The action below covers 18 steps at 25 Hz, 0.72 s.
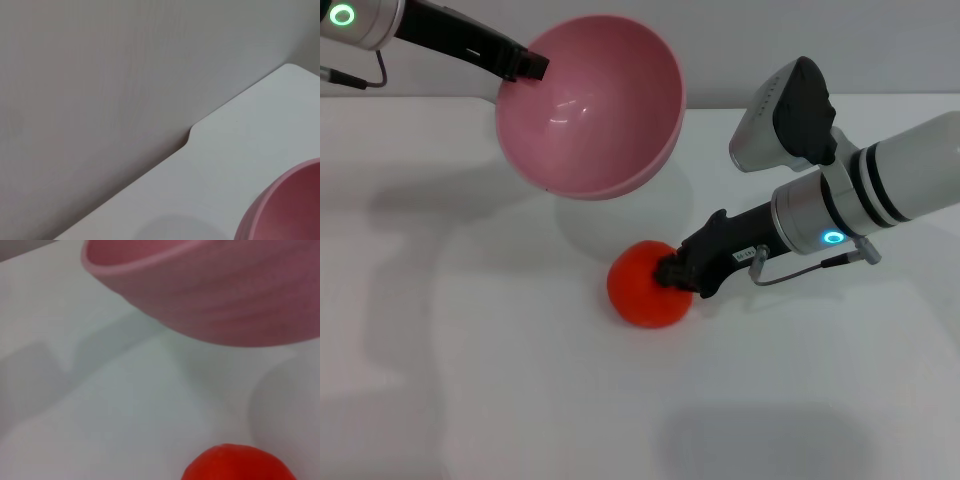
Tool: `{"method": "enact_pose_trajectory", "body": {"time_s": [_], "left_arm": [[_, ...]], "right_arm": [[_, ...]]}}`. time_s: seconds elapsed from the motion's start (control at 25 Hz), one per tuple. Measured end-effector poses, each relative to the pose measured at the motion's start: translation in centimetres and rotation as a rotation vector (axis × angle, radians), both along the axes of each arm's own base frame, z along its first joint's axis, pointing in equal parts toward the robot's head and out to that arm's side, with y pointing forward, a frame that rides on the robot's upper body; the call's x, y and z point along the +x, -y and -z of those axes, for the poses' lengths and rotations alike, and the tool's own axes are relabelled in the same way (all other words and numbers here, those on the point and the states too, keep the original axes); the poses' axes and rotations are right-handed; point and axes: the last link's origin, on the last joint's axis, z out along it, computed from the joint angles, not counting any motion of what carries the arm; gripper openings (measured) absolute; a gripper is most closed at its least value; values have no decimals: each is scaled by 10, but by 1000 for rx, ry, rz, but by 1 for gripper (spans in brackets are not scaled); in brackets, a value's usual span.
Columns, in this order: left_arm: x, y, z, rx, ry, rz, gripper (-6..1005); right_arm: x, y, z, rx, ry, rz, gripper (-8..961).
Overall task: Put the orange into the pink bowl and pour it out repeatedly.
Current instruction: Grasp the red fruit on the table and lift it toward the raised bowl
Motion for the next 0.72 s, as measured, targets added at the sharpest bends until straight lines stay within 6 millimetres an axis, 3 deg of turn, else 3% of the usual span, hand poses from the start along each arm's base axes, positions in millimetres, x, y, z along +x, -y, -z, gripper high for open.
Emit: {"method": "enact_pose_trajectory", "body": {"time_s": [0.44, 0.72], "left_arm": [[0, 0, 0, -4, -1, -1, 44], [0, 1, 0, -4, -1, -1, 44]], "right_arm": [[0, 1, -1, -4, -1, 0, 0], [-2, 3, -9, 9, -24, -18, 27]]}}
